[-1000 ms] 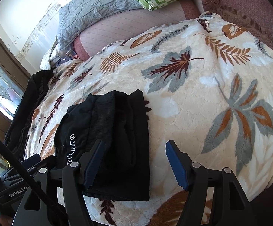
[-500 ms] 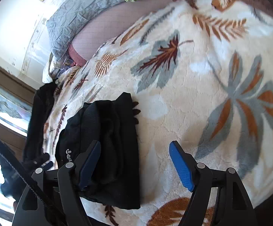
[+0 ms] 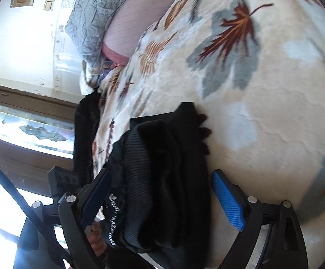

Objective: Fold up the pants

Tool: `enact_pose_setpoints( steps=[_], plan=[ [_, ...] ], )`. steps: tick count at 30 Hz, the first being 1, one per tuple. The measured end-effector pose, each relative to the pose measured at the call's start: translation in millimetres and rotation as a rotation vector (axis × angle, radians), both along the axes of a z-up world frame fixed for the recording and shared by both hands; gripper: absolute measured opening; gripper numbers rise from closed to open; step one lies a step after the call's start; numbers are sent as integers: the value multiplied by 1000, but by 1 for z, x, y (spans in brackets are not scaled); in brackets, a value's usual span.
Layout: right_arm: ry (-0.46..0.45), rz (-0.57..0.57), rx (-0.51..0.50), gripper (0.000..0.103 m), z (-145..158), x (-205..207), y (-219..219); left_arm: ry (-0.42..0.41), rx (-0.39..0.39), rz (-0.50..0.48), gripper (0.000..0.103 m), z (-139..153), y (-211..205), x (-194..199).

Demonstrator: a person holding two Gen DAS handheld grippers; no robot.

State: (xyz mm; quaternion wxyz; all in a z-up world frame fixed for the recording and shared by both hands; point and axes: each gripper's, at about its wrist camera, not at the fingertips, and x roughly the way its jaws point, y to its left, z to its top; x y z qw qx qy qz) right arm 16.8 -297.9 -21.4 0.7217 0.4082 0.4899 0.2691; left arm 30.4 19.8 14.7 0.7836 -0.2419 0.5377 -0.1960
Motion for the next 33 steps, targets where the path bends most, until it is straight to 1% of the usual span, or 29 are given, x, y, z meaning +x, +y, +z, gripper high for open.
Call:
enact_pose_setpoints(
  steps=[2,3,6,7,8,9,10,11,12,13,15,17,20,25,30,33],
  plan=[
    [-10,40,48,101,-1,6,10,-21,20,-8,103,-1,-5,0],
    [-17,52,43,103,-1,7,16,-38,24,-13,103,-1,-8,0],
    [-69,63,-19,103,3,5,32,-44,19,-11,103,-3,-13,3],
    [-89,55,-53,103,3,3,37,-46,15,-5,98,-1,-15,2],
    [-113,49,-92,103,5,-1,42,-47,1,-4,68,0,-18,0],
    [-141,53,-149,102,8,-5,49,-36,-2,-11,59,0,-22,-1],
    [-167,62,-233,100,12,-8,58,-48,27,-6,56,4,-27,-6],
    [-177,63,-293,92,15,-11,64,-71,53,-5,49,8,-31,-10],
    [-186,68,-348,80,18,-13,69,-87,80,-10,47,13,-35,-14],
    [-191,79,-363,74,21,-15,74,-99,94,-6,46,17,-36,-18],
    [-197,93,-375,57,30,-19,77,-126,98,2,45,28,-36,-26],
    [-221,105,-401,50,42,-22,78,-148,97,8,45,37,-34,-33],
    [-259,108,-423,47,62,-32,81,-186,97,17,45,51,-31,-43],
    [-317,106,-488,45,88,-50,89,-252,107,31,45,72,-25,-56],
    [-361,124,-537,44,116,-49,107,-293,89,50,45,93,-8,-54],
    [-414,139,-572,44,132,-46,120,-321,108,64,45,105,-1,-50]
  ],
)
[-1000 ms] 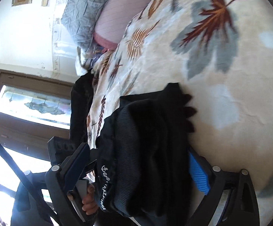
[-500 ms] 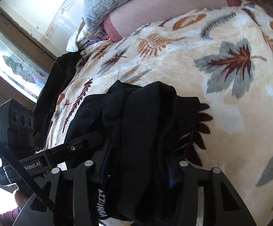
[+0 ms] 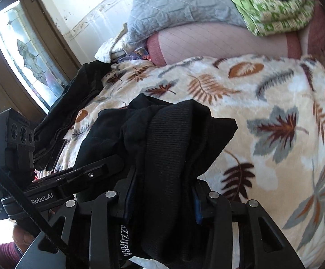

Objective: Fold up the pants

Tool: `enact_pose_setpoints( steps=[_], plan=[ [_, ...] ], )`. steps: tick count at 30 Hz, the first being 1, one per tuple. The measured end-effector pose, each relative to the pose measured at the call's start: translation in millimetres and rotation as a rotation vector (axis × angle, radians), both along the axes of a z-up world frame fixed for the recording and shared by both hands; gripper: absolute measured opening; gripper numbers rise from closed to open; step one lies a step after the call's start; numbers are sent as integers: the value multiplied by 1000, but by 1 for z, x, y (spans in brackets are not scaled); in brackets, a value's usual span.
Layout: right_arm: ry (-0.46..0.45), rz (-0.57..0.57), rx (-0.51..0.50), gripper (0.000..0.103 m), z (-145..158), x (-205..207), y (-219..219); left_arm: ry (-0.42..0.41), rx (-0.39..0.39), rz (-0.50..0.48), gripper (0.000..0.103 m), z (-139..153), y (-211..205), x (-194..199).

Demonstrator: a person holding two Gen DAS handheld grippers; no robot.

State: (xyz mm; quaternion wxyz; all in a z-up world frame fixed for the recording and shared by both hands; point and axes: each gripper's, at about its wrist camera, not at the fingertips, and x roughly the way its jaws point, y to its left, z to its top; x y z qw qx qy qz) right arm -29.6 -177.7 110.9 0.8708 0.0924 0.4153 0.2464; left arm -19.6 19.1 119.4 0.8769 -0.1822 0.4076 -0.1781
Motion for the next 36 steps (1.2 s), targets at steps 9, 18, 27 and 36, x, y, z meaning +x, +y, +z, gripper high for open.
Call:
enact_pose_setpoints(
  steps=[9,18,27,36],
  plan=[
    [-96,27,-23,43,25,31,27,-66,85,55,45,27,7,40],
    [-88,-37,33,43,9,113,19,-65,118,60,45,11,0,117],
    [-42,-86,49,43,-32,188,28,6,101,75,45,-36,8,192],
    [-15,-125,25,42,-64,238,32,52,88,78,45,-68,10,238]
  ],
)
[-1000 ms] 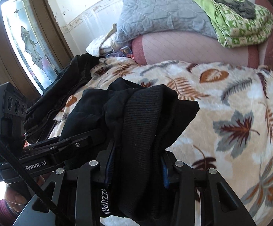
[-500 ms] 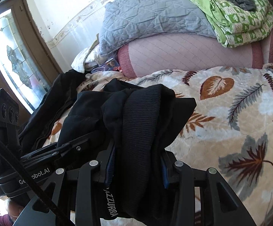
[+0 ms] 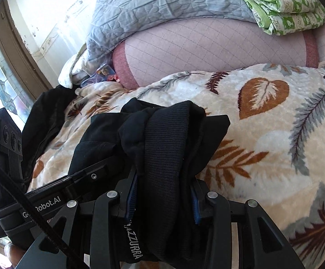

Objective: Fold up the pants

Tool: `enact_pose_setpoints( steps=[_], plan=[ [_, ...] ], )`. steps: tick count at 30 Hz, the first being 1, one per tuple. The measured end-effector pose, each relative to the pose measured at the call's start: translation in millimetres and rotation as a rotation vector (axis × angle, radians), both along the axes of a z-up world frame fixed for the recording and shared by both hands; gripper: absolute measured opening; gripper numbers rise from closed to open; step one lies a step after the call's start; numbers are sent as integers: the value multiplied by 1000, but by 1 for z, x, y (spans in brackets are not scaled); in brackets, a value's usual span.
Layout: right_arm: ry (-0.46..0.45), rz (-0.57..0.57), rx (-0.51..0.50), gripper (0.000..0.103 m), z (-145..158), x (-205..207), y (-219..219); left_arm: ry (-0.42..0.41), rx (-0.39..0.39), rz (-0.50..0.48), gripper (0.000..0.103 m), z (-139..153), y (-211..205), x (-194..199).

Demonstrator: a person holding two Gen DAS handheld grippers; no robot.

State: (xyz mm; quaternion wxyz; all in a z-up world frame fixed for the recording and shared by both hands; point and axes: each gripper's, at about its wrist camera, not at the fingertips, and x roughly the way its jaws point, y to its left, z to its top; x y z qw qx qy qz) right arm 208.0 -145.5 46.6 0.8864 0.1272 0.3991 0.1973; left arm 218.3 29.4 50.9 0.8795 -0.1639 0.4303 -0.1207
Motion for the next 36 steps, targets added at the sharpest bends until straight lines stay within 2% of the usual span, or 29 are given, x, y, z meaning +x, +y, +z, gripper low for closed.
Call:
enact_pose_setpoints(
  steps=[3,4,7,9,13,16,19,21,23,25,27,30,33,36],
  plan=[
    [6,2,-30,44,-8,11,1,30,13,-12,48,-10,-1,9],
    [13,-1,-44,46,-12,14,1,40,13,-10,53,-14,0,11],
    [45,-46,-84,63,-27,20,-6,61,-19,6,66,-25,10,11],
    [64,-78,-66,74,-33,22,-15,79,-72,13,67,-28,20,11],
    [49,-107,3,74,-25,18,-32,66,-105,48,67,-17,34,3],
    [-44,-170,1,74,-6,3,-41,30,-104,78,67,-4,36,-5],
    [-104,-171,-25,74,6,-5,-38,8,-41,86,69,2,28,-8],
    [-88,-150,-70,75,1,-1,-30,26,18,76,70,-4,19,-5],
    [-17,-151,-146,75,-16,7,-24,57,36,57,70,-13,12,-3],
    [24,-163,-136,75,-28,8,-29,64,21,49,70,-13,11,-5],
    [2,-187,-108,75,-21,0,-37,55,22,42,70,-6,9,-9],
    [-75,-228,-121,75,1,-22,-49,22,28,47,70,13,7,-25],
    [-104,-281,-105,75,23,-55,-63,-32,15,30,71,37,3,-50],
    [-117,-308,-116,78,37,-97,-71,-135,58,48,79,60,0,-89]
  ],
)
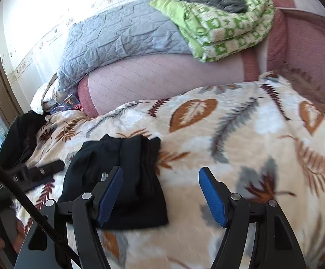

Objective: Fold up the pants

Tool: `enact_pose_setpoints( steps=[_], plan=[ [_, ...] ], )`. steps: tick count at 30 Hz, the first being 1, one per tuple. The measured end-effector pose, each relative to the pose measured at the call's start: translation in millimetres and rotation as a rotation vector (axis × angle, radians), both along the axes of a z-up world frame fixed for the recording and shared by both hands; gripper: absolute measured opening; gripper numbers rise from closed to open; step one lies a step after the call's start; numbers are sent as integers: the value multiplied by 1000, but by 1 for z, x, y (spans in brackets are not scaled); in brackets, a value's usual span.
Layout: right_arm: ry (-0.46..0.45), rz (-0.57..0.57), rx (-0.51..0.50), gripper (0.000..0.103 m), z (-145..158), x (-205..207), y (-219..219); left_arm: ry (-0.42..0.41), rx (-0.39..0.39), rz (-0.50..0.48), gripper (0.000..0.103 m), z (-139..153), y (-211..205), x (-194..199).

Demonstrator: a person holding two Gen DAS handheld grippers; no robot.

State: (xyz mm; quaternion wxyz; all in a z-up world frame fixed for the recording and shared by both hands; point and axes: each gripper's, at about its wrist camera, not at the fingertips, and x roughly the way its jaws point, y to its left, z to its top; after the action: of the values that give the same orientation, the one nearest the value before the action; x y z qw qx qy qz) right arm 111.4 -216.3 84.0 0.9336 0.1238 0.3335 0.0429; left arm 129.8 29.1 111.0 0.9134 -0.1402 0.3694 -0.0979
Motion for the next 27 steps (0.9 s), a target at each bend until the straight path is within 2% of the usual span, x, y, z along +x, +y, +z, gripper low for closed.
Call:
enact_pose_setpoints(
  steps=[4,7,9,14,17,27],
  plan=[
    [24,4,-80,80,3,-62,0,-114,27,15,84,10,-4,-54],
    [71,9,-137,80,-1,-104,1,-157,23,46,91,5,-9,-87],
    [97,12,-143,80,-6,-126,1,-147,19,41,92,-1,-13,-101],
    [106,-1,-188,80,-6,-169,-1,-85,75,13,92,-27,-27,-130],
    [110,-22,-189,82,-5,-184,-6,-51,80,-3,92,-38,-31,-143],
    [142,-22,-179,84,-17,-208,-2,-85,160,15,92,-39,-35,-169]
  ],
)
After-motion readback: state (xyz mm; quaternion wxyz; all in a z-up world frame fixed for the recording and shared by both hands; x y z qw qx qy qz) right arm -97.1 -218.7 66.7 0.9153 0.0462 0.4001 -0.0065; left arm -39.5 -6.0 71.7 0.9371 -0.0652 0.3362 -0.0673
